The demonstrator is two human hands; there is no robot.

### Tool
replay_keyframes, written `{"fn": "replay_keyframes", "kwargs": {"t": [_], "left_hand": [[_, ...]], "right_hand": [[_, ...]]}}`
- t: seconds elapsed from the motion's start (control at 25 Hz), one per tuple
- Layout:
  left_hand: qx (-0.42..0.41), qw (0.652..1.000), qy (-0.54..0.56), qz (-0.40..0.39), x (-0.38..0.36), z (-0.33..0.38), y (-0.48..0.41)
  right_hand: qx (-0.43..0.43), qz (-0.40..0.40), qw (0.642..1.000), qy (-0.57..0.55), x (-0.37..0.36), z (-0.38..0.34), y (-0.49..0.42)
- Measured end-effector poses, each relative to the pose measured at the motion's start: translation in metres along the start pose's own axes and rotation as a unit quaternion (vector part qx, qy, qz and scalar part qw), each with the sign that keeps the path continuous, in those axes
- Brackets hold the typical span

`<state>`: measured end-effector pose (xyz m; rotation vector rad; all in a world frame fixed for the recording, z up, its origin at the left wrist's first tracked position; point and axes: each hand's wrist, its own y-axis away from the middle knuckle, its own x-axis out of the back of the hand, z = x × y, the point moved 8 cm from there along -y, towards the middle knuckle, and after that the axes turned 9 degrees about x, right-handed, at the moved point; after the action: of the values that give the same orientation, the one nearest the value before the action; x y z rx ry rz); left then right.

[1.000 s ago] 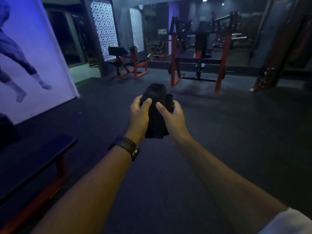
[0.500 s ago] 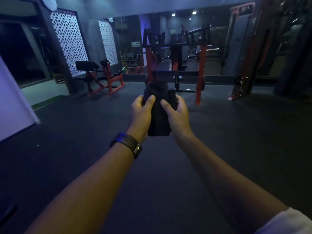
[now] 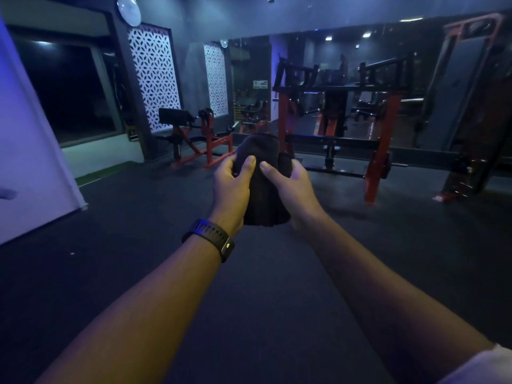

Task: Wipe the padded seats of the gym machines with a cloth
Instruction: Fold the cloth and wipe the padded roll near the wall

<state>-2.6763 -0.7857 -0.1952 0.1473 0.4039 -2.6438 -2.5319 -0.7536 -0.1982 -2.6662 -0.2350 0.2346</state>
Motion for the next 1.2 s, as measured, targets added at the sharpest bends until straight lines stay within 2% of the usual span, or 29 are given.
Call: {"fn": "replay_keyframes", "kwargs": {"t": [0.2, 0.4, 0.56, 0.8, 1.08, 1.2], "left_hand": [[0.000, 0.999, -0.002, 0.046, 0.006, -0.027, -0.202], [0.001, 0.998, -0.038, 0.053, -0.003, -0.076, -0.374], [-0.027, 0.994, -0.043, 0.096, -0.011, -0.123, -0.522], [-0.028, 0.987, -0.039, 0.154, -0.021, -0.156, -0.749], [-0.047, 0.974, -0.060, 0.212, 0.052, -0.242, -1.001], [-0.045, 0.974, -0.060, 0.215, 0.095, -0.263, -1.112]], "right_hand": [[0.013, 0.011, 0.999, -0.031, -0.058, 0.072, -0.187], [0.018, 0.013, 0.998, -0.052, -0.089, 0.167, -0.353], [0.024, -0.013, 0.997, -0.072, -0.118, 0.255, -0.494], [0.029, -0.049, 0.994, -0.090, -0.174, 0.336, -0.718], [0.069, -0.065, 0.993, -0.074, -0.299, 0.489, -0.930], [0.054, -0.073, 0.992, -0.084, -0.369, 0.543, -1.016]]}}
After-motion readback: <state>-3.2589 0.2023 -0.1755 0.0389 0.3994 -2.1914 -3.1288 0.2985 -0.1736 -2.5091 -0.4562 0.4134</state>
